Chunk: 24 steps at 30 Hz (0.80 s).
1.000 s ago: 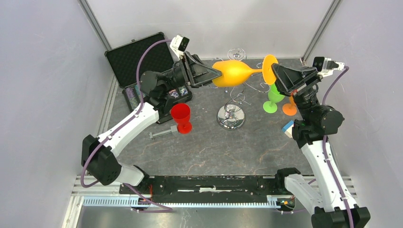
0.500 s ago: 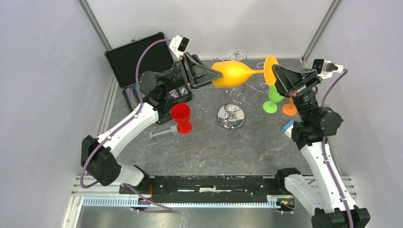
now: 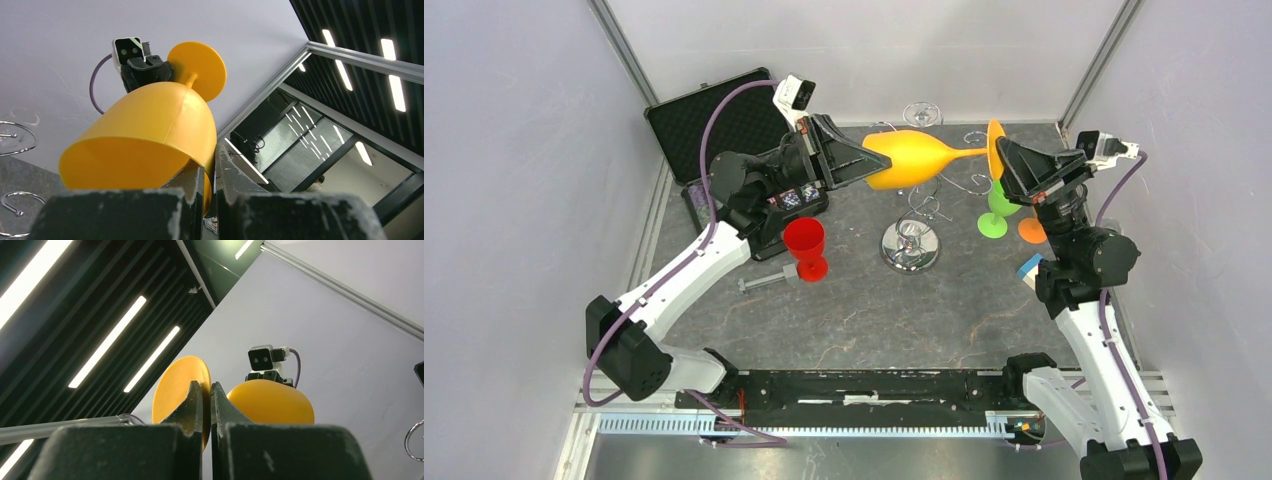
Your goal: Take the wine glass off the wine glass rack
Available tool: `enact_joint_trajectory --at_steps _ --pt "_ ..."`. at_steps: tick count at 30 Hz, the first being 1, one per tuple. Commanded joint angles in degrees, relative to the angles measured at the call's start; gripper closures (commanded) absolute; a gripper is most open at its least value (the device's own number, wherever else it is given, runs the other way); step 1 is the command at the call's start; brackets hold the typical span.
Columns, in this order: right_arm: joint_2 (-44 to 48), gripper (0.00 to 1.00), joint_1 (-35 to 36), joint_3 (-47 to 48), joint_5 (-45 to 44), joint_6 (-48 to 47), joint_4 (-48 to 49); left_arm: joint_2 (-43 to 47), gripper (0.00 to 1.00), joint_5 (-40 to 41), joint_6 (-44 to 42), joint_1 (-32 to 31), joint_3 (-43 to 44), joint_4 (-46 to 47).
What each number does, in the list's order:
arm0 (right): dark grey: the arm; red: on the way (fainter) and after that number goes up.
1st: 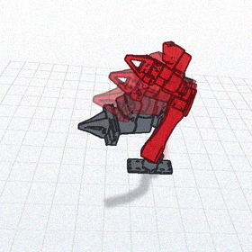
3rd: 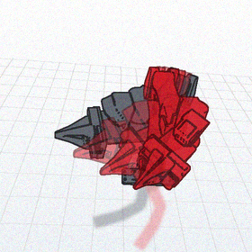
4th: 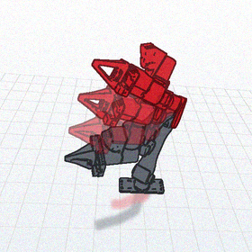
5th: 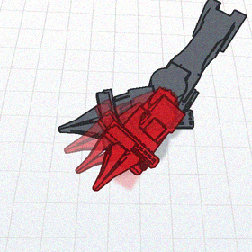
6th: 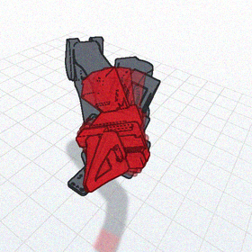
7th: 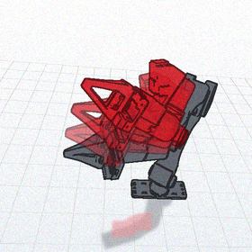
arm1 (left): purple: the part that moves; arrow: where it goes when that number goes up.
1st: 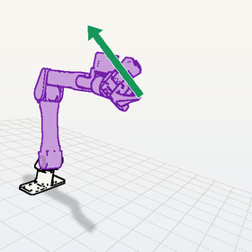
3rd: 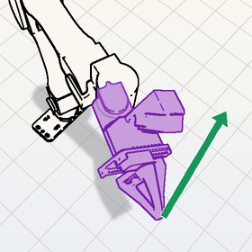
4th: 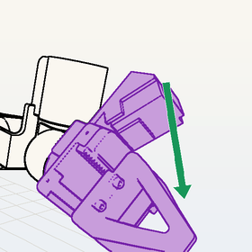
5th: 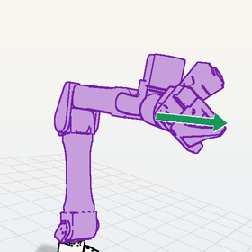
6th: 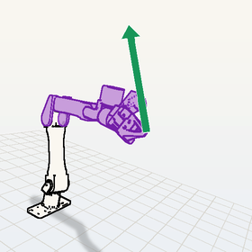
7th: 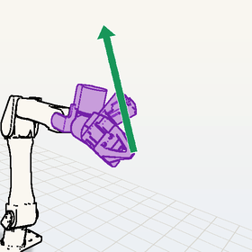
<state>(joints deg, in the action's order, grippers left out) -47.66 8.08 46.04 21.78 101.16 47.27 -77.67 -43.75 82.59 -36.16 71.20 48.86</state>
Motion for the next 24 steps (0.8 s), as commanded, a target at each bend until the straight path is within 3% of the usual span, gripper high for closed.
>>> enact_joint_trajectory --at_steps 1,3,7,10,16,21,24 --pt "-0.46 1.0 -0.65 -1.13 -2.32 -5.36 -5.43 3.29 0.98 -2.93 -5.02 -1.06 2.19 1.77" --pt "-0.37 0.9 -0.65 -1.13 -2.33 -5.73 -5.73 3.69 0.98 -2.76 -6.87 -1.02 2.19 0.02" --pt "1.39 0.49 -0.63 -0.31 -4.2 -10.73 -12.0 5.96 0.98 -1.35 -13.72 -1.06 2.44 -6.77" --pt "3.28 0.29 -0.64 1.97 -7.46 -17.79 -19.87 8.26 0.98 0.16 -19.89 -1.04 3.33 -14.01" --pt "5.37 0.22 -0.63 4.98 -12.67 -27.22 -26.34 14.28 0.98 6.69 -41.55 -1.02 7.79 -37.62" --pt "6.38 0.24 -0.66 6.56 -14.83 -32.62 -30.11 17.72 0.98 14.02 -66.68 -1.03 17.65 -73.15" --pt "7.16 0.25 -0.61 6.45 -16.45 -34.8 -31.42 19.58 0.98 16.41 -75.5 -1.08 20.38 -87.99"
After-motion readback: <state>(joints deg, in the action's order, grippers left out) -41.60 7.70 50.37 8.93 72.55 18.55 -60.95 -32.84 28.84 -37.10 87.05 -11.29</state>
